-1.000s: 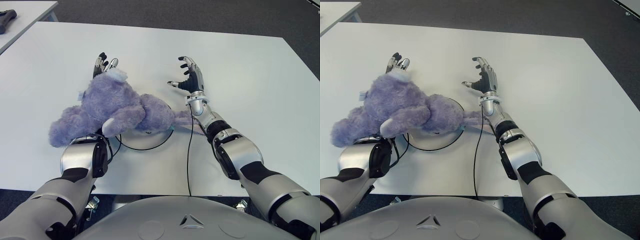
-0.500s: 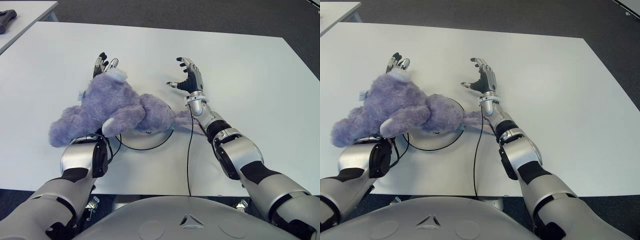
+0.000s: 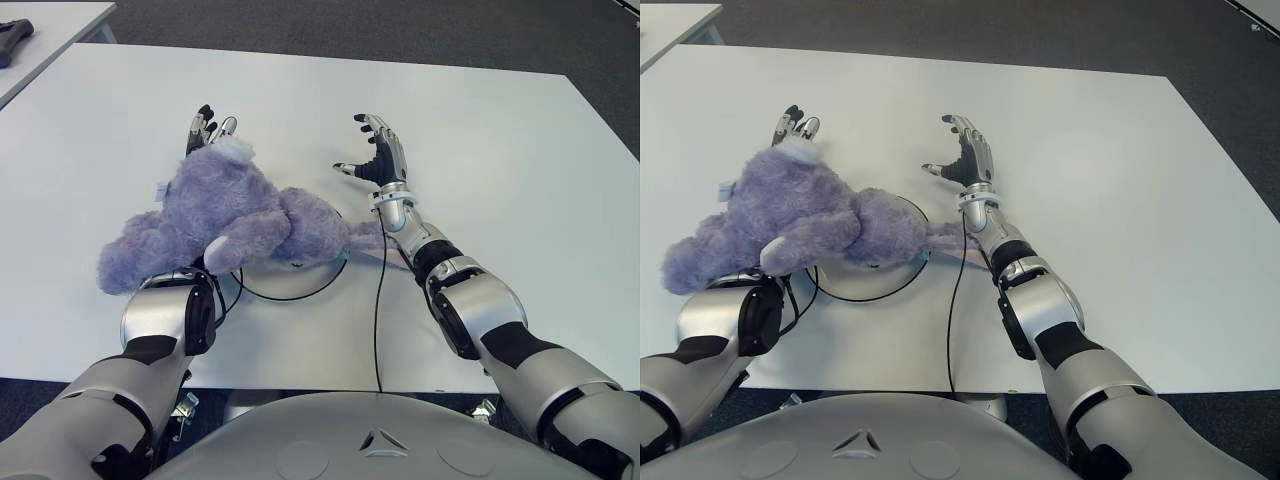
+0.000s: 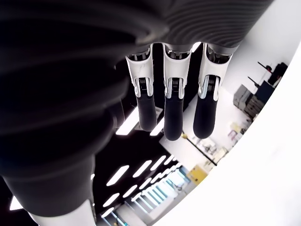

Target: Put the doll into the plate.

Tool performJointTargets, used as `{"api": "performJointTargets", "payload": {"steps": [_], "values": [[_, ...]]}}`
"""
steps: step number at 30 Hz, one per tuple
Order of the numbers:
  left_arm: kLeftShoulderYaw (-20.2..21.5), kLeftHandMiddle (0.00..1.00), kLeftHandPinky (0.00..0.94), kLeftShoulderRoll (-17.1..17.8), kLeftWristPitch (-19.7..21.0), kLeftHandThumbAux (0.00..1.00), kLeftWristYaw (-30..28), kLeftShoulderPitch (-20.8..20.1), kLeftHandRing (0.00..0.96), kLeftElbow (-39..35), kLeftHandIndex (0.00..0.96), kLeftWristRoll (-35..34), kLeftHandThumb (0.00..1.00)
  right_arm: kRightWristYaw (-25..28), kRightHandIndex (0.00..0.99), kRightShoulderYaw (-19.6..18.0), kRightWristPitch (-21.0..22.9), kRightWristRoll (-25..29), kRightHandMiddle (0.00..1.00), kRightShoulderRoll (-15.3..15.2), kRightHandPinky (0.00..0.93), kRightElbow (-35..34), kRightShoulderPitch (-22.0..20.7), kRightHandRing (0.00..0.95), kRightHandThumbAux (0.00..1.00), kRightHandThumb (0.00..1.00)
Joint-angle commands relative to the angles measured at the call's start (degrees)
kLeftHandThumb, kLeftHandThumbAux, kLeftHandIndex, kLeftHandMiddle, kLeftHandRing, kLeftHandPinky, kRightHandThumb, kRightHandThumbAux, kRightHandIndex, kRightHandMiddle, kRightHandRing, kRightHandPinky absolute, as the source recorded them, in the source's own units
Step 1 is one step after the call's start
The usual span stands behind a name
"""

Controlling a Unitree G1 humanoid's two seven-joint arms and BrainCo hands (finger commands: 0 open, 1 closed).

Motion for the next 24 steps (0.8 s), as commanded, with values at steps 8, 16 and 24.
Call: {"api": "performJointTargets", "payload": {"steps": [8,16,24], "values": [[0.3,0.050,0.000,-4.3,4.5,0.486,-1.1,13.2,0.007,7.7,0.000,-0.5,0.000,-0.1,0.159,-0.3,2.6,0.9,0.207,3.8,0.297,6.9,13.9,0.262,0.858,0.000],[0.3,0.052,0.000,-4.5,4.4,0.484,-0.8,13.0,0.008,7.4,0.001,-0.4,0.000,1.8,0.138,-2.5,3.3,3.0,0.200,4.4,0.302,6.9,14.0,0.265,0.863,0.000],[-0.3,0.053,0.000,-4.0,3.8,0.479,-1.2,13.5,0.000,7.5,0.000,0.2,0.000,6.5,0.157,-9.3,2.2,9.7,0.183,5.5,0.193,6.6,14.2,0.212,0.867,0.000]]}}
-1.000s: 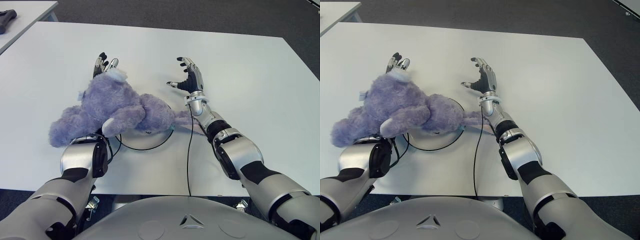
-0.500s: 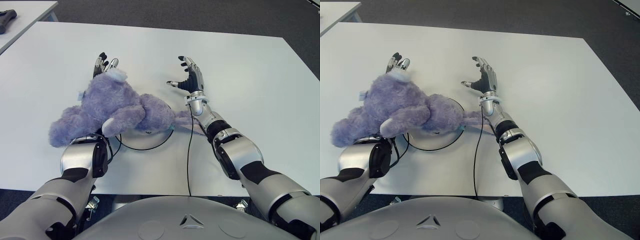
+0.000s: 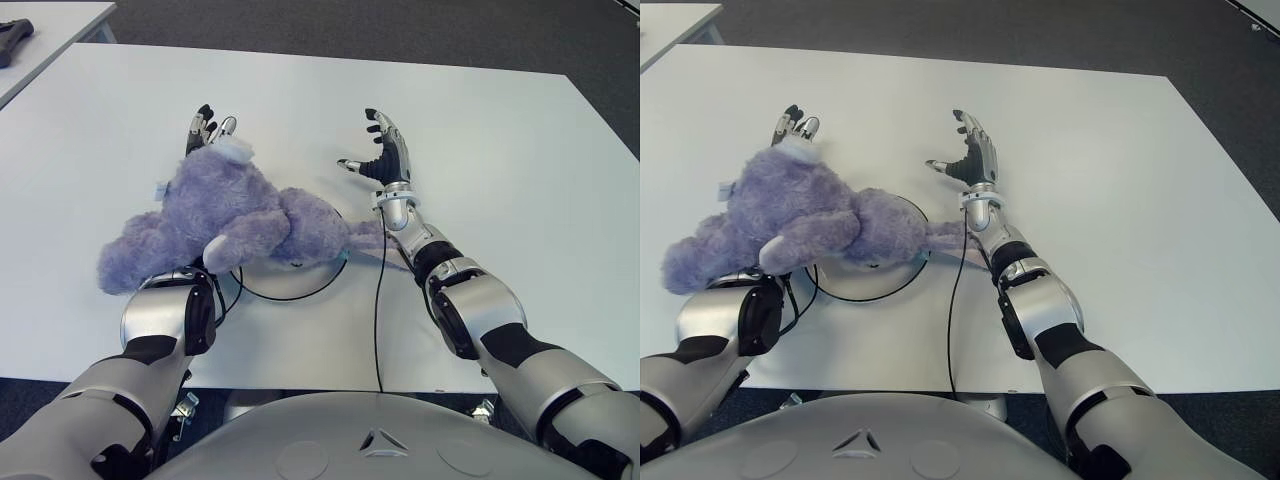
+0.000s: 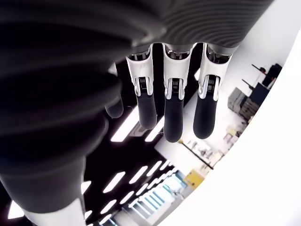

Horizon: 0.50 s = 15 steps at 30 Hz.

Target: Put the doll into the plate.

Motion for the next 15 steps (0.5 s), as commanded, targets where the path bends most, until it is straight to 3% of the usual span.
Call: {"api": "performJointTargets", "payload": {"steps": [1,9,15], "values": [[-0.4,0.052,0.000,-3.9,3.8,0.484,-1.3,13.6,0.000,7.6,0.000,0.3,0.000,5.5,0.162,-5.6,2.0,6.7,0.177,4.9,0.156,6.5,13.6,0.189,0.846,0.000],[-0.3,0.045,0.000,-3.8,2.8,0.500,-1.8,13.8,0.000,7.5,0.000,0.1,0.000,11.9,0.151,-12.9,0.7,14.2,0.142,6.2,0.116,6.2,13.9,0.131,0.727,0.000],[-0.3,0.049,0.000,-3.9,3.0,0.525,-1.4,13.8,0.008,7.6,0.000,0.2,0.000,16.4,0.132,-16.4,2.0,17.5,0.113,6.9,0.103,6.2,13.6,0.102,0.709,0.000]]}}
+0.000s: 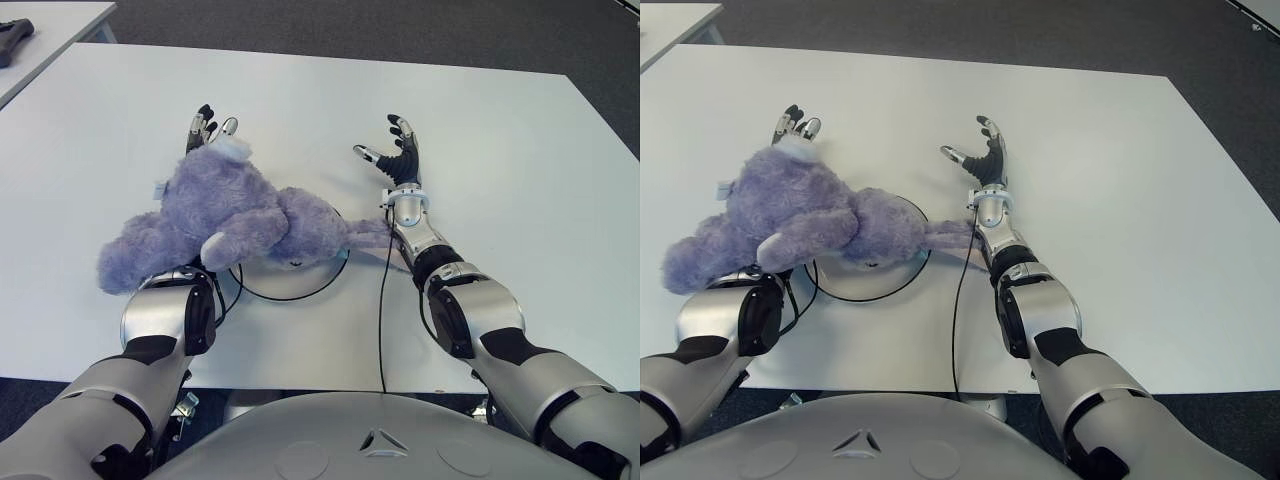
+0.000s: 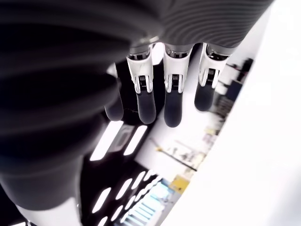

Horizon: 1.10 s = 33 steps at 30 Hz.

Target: Put the doll into the plate.

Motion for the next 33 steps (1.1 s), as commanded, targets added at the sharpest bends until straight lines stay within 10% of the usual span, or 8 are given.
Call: {"api": "performJointTargets", "payload": {"steps": [1,33], "values": [[-0.4,0.049,0.000,-3.9,3.3,0.530,-0.8,13.8,0.008,7.6,0.000,0.3,0.000,5.5,0.130,-4.3,2.5,5.1,0.107,5.5,0.100,6.2,12.5,0.097,0.709,0.000],[-1.8,0.040,0.000,-2.9,8.5,0.527,0.8,12.6,0.005,8.0,0.000,1.4,0.000,7.7,0.101,-6.1,9.6,5.2,0.091,5.3,0.128,6.4,11.0,0.092,0.762,0.000]]}}
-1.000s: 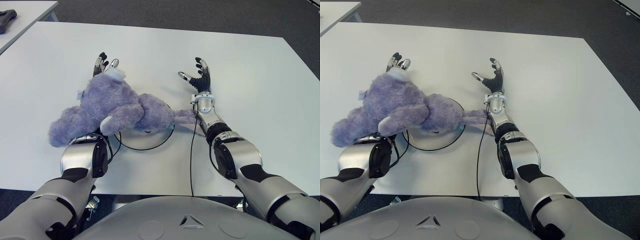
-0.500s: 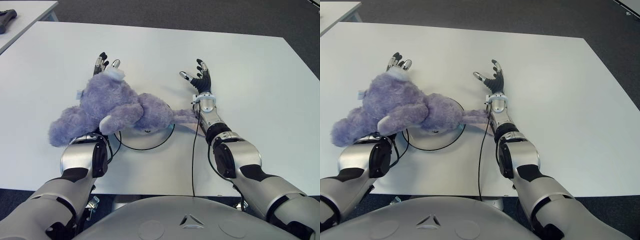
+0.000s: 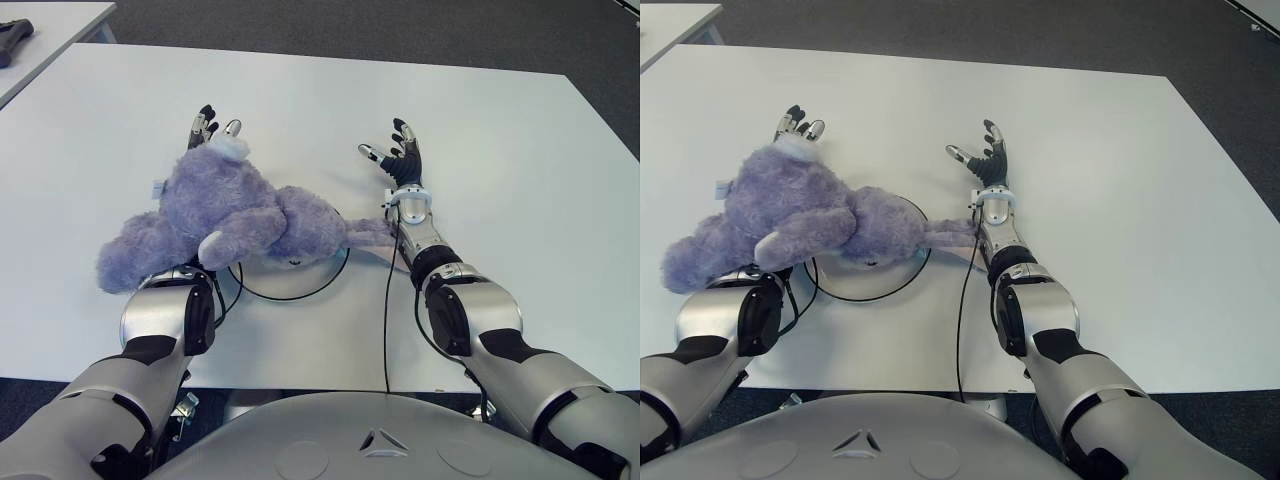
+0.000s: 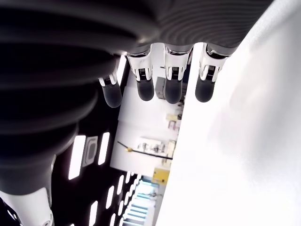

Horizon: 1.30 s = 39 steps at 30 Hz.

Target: Put the doll into the plate.

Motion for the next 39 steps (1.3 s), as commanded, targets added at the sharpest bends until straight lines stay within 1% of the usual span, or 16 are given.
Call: {"api": "performJointTargets", "payload": {"steps": [1,8,22,39], "values": [[-1.1,0.040,0.000,-3.1,8.0,0.527,0.9,12.6,0.005,8.0,0.000,1.2,0.000,0.5,0.101,-1.2,6.2,1.5,0.091,4.3,0.128,6.5,11.1,0.092,0.763,0.000],[-1.5,0.037,0.000,-3.2,8.3,0.524,1.4,12.4,0.000,8.0,0.000,1.5,0.000,0.5,0.107,-1.6,5.9,1.5,0.099,4.3,0.137,6.4,11.1,0.102,0.787,0.000],[-1.9,0.038,0.000,-3.1,7.9,0.522,1.7,12.5,0.001,8.0,0.000,1.4,0.000,1.2,0.105,-2.1,5.7,1.5,0.102,4.2,0.135,6.4,11.2,0.105,0.773,0.000],[-2.0,0.036,0.000,-3.3,7.4,0.550,1.8,12.6,0.000,7.9,0.000,0.9,0.000,1.3,0.115,-2.6,5.2,1.3,0.112,4.1,0.142,6.4,11.3,0.113,0.811,0.000]]}}
